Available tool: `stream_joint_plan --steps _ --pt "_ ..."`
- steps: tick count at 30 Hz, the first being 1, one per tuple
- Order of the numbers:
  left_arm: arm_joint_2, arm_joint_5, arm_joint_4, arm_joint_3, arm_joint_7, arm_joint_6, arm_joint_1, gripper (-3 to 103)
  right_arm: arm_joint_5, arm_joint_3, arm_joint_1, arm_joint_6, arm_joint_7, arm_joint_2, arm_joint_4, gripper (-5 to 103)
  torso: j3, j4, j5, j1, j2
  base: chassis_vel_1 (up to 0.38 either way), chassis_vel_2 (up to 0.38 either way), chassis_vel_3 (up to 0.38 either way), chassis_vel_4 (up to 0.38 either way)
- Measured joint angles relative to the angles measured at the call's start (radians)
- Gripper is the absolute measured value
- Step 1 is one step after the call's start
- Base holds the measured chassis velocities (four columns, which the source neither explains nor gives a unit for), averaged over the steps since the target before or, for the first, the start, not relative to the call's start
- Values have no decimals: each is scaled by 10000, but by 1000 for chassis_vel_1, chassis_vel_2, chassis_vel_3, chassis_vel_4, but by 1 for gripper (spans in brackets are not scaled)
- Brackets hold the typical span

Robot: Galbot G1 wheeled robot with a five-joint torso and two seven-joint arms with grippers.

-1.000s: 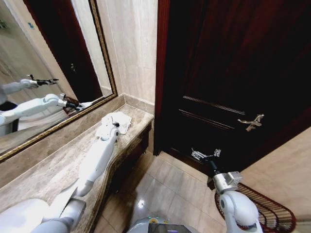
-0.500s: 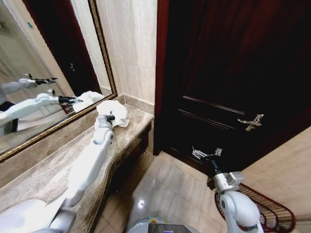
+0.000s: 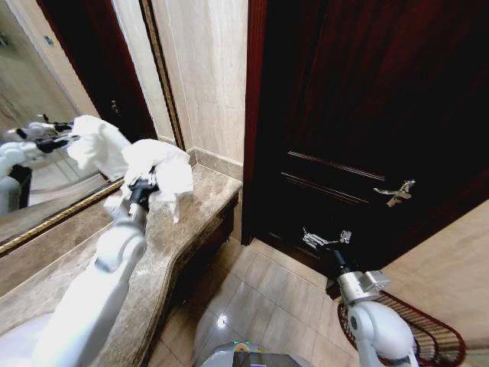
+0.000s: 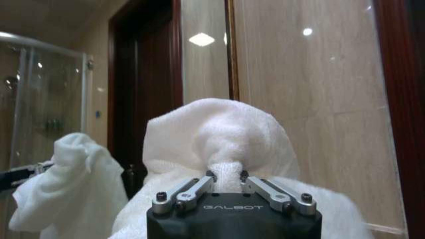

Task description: Discard the used towel into the hamper.

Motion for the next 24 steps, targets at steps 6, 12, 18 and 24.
stream_joint_plan --steps 6,12,18,24 --pt "-1325 485 -1049 -723 1045 -1661 2657 10 218 66 -21 -113 52 -301 220 100 -1 5 0 -1 0 0 0 0 0" --pt "-1736 506 -536 -505 2213 -3247 3935 10 436 165 -82 -254 116 -373 473 100 0 -1 0 -1 0 0 0 0 0" --pt "-1734 448 -337 -227 2314 -3612 4143 10 524 248 -244 -308 122 -360 627 100 1 -1 1 1 0 0 0 0 0" --pt "-1906 645 -693 112 2246 -3479 4085 10 492 231 -366 -677 97 -261 901 100 1 1 1 0 0 0 0 0 0"
